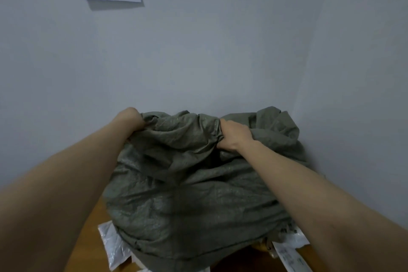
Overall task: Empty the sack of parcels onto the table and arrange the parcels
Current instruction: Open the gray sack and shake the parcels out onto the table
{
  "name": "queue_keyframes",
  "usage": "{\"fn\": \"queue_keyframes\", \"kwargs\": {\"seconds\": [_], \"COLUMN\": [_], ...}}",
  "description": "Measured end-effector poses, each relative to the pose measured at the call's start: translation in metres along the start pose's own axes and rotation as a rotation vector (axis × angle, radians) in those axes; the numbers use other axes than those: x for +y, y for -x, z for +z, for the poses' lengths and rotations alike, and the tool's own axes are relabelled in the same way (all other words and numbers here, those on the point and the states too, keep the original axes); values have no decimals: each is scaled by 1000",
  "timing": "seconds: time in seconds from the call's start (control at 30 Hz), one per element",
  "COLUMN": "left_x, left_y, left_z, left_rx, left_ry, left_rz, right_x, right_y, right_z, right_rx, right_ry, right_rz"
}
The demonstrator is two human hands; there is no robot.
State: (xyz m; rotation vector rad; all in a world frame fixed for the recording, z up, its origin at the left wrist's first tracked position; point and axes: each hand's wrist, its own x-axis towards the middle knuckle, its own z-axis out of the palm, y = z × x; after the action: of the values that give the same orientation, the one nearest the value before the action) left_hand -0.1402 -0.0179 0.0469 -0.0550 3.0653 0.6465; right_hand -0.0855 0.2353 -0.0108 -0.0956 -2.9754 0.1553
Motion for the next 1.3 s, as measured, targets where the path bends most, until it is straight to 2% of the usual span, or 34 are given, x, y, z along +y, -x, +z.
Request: {"fn": "queue_keyframes", "kwargs": {"seconds": [0.1,0.33,0.53,0.73,0.9,1.13,1.3], "left_x": [2,17,20,43,49,81,65], "left_y": [-16,-32,-28,-27,-22,-16,-17], "left_z": [-10,-50,-47,-79,-67,-97,-66], "left_rx": [118,355,443,560,607,648,563], "left_ry": [8,288,336,401,352,411,346], "left_rz": [21,82,132,226,285,422,357], "right_x": [1,-3,-5,-6,0,6,13], "right_y": [-7,-22,-20,-28,-22,-26,-13], "right_z": [-6,-48,-38,-63,-53,-74,-53], "right_rx": [74,226,194,263,229,312,243], "right_ry": [-82,-135,-190,-281,-304,-372,-325], "right_rz": [20,61,89,117,165,201,215]}}
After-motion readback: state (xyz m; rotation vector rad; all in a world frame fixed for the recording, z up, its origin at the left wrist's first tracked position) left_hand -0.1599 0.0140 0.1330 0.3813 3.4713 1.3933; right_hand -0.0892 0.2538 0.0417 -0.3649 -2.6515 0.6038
